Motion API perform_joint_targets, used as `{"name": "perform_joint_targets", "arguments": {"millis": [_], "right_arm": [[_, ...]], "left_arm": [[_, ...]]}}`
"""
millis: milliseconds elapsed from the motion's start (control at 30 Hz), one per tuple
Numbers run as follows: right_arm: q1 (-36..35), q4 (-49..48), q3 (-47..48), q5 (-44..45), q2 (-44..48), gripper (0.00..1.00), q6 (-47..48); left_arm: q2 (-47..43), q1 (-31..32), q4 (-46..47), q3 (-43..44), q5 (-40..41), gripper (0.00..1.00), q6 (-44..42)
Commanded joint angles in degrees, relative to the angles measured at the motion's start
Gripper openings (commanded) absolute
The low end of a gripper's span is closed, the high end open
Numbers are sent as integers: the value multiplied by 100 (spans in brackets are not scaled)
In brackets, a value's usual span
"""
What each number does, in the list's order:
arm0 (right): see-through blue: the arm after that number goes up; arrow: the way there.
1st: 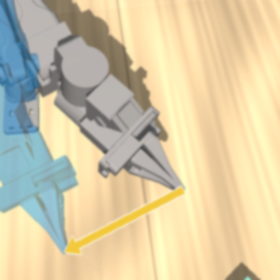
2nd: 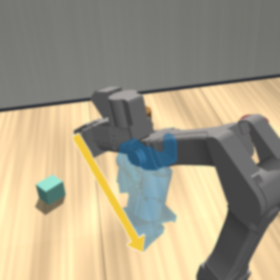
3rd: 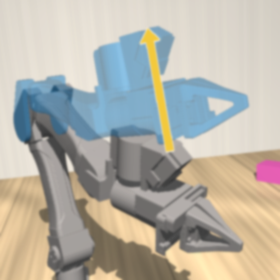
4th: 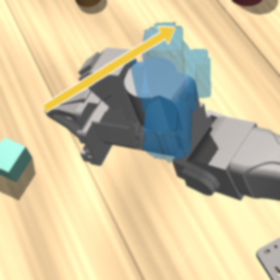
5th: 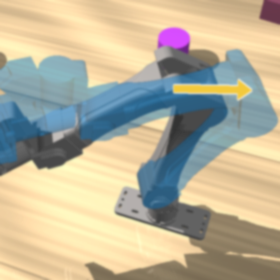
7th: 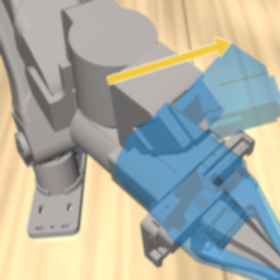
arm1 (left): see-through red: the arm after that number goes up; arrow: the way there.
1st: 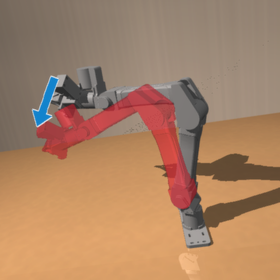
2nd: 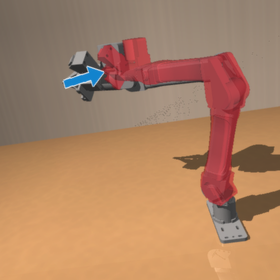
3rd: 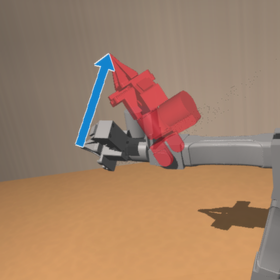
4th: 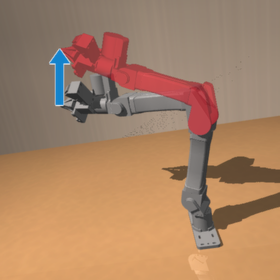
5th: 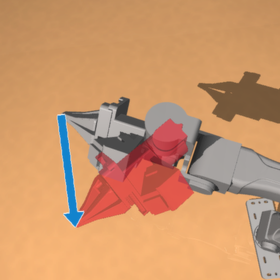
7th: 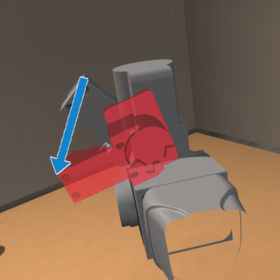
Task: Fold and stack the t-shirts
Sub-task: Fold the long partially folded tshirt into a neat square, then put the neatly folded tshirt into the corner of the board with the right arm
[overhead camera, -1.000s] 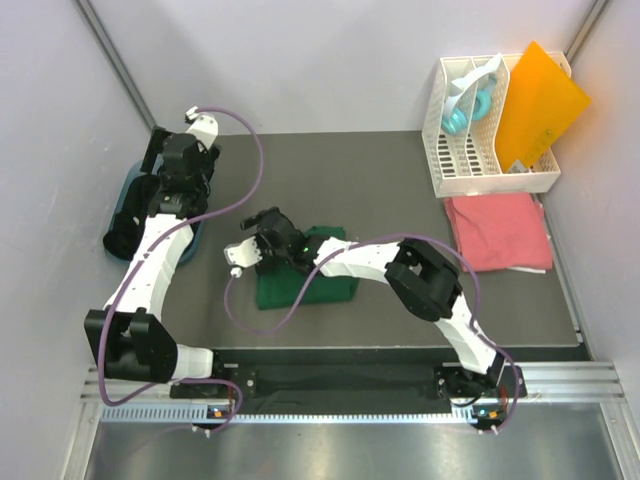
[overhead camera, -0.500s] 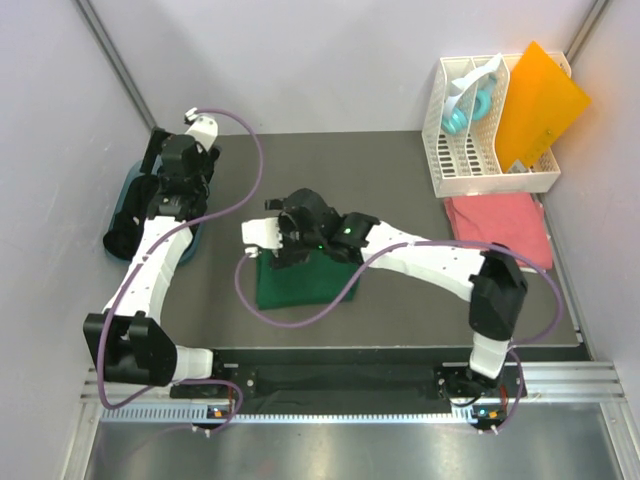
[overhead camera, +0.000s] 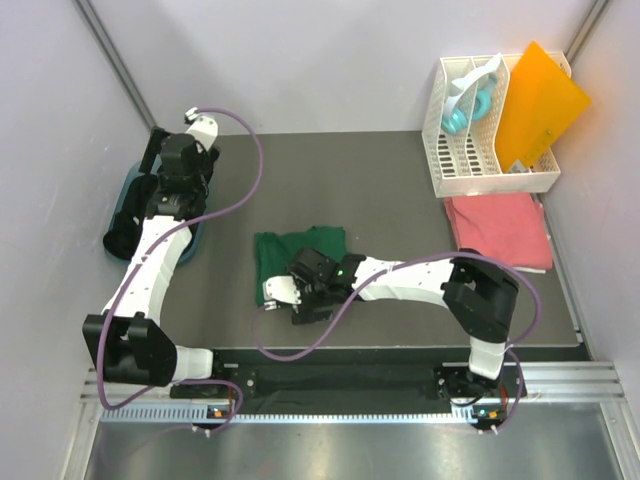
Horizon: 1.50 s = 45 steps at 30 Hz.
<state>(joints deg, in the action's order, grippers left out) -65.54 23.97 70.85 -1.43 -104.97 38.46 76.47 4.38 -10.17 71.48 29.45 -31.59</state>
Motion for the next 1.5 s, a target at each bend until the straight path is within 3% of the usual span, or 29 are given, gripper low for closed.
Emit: {"name": "perform_joint_targets", "arguments": {"millis": [0,467,567,600,667,700,800,900,1067,1200,1467], "right_arm": [[-108,-761,52,125,-120,91,-348],[-100,-1737,-203,978,-928,93,-453],[-73,-1667,-230,891,-1060,79,-401],[-30,-1511,-221,812,-1087,62,-392],[-3,-1299,-151,575,-1149,49,-313],[6,-1115,-142,513,-1157,30,-295],[32,-781,-124,328,-1044,10,-163],[93,-377,-89,257,-684,2,65],[506,283,420,801,169,0,785],[1243,810,1044,1250,626,0,1513],[2510,724,1765,2041,1145,0,2666]], "left_arm": [[-79,-34,112,296,104,99,4],[140,-34,279,489,122,99,-215],[140,-34,402,542,122,99,-347],[140,-34,446,542,122,99,-382],[123,-43,534,542,122,99,-488],[114,-43,560,533,122,99,-523],[88,-78,666,525,78,99,-585],[105,-87,683,568,34,99,-576],[114,-87,622,569,-80,99,-401],[114,-78,517,551,-133,99,-269],[79,-69,385,586,-264,99,-49]]}}
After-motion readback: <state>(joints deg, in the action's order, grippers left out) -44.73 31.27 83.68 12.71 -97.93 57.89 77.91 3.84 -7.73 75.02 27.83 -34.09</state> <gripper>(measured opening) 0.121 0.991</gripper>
